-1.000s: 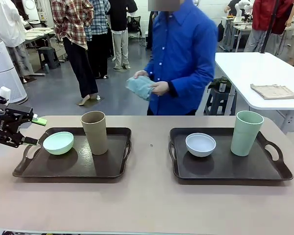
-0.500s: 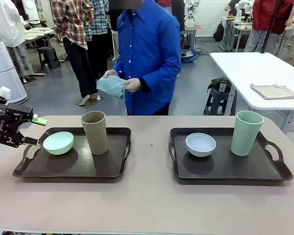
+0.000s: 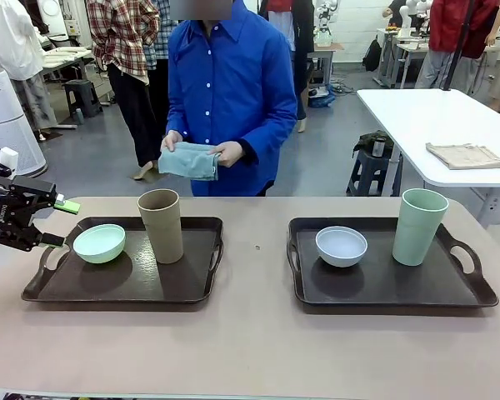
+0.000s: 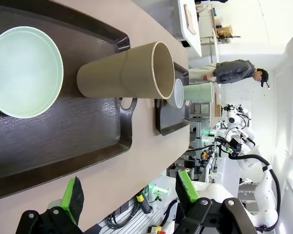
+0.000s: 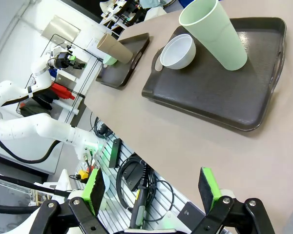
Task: Set up a tray with a mat and arrange the tableware.
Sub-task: Pick up the Picnic Bowl and Reusable plastic cup from the Handle tray in front of the human's position and hold them in the air.
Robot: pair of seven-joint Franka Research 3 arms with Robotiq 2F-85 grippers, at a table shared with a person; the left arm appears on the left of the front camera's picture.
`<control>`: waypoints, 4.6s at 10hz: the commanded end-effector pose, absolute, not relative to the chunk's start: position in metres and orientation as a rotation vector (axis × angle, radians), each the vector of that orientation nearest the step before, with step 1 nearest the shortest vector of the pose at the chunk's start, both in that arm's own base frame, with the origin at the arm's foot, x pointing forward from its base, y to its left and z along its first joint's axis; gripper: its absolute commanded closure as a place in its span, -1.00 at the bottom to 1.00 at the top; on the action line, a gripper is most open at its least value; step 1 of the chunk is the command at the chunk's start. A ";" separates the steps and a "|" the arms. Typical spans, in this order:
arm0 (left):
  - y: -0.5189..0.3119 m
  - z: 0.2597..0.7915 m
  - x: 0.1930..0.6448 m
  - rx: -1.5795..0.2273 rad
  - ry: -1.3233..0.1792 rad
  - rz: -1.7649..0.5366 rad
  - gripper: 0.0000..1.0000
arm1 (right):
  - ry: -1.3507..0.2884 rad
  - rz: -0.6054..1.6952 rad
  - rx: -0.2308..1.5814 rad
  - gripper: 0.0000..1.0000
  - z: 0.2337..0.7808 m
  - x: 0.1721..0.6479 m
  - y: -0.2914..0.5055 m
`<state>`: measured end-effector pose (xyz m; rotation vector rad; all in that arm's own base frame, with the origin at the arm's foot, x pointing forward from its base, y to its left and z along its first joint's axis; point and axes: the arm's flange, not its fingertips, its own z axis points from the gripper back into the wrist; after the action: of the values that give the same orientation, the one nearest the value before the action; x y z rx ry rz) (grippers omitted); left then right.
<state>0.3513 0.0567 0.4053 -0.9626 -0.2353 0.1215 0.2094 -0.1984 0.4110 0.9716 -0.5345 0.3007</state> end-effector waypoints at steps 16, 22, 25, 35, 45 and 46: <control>0.054 0.406 0.352 -0.975 -0.237 0.121 -1.00 | -0.539 0.302 0.971 -1.00 0.409 0.206 -0.201; 0.054 0.406 0.352 -0.975 -0.237 0.121 -1.00 | -0.539 0.302 0.971 -1.00 0.409 0.206 -0.201; 0.063 0.405 0.351 -0.966 -0.203 0.103 -1.00 | -0.535 0.321 0.976 -1.00 0.413 0.212 -0.206; 0.059 0.515 0.367 -0.307 -0.356 0.022 -1.00 | -0.857 0.888 0.360 -1.00 0.589 0.291 0.016; 0.033 0.561 0.349 -0.328 -0.251 0.109 -1.00 | -0.439 1.074 0.747 -1.00 0.468 0.396 0.199; 0.038 0.565 0.344 -0.281 -0.286 0.087 -1.00 | -0.494 1.106 0.534 -1.00 0.472 0.373 0.198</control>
<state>0.3453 0.0369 0.5616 -0.2914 -0.2708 0.0940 0.3921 0.2008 0.4532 0.6128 -0.4409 1.0839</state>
